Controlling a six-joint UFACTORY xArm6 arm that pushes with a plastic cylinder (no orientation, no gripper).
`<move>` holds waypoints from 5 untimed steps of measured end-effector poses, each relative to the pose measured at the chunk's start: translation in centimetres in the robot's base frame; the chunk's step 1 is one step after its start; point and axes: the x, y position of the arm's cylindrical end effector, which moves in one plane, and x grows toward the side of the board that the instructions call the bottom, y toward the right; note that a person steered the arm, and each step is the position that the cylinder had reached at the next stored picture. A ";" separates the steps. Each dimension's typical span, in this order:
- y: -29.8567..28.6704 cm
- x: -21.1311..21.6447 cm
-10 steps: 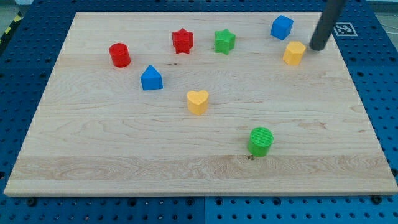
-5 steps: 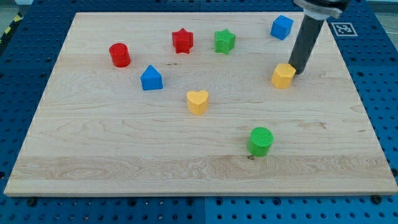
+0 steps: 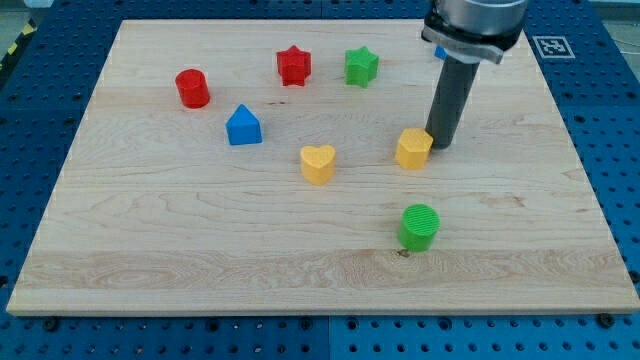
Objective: Move the yellow hexagon above the green circle
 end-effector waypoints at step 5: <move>-2.2 0.1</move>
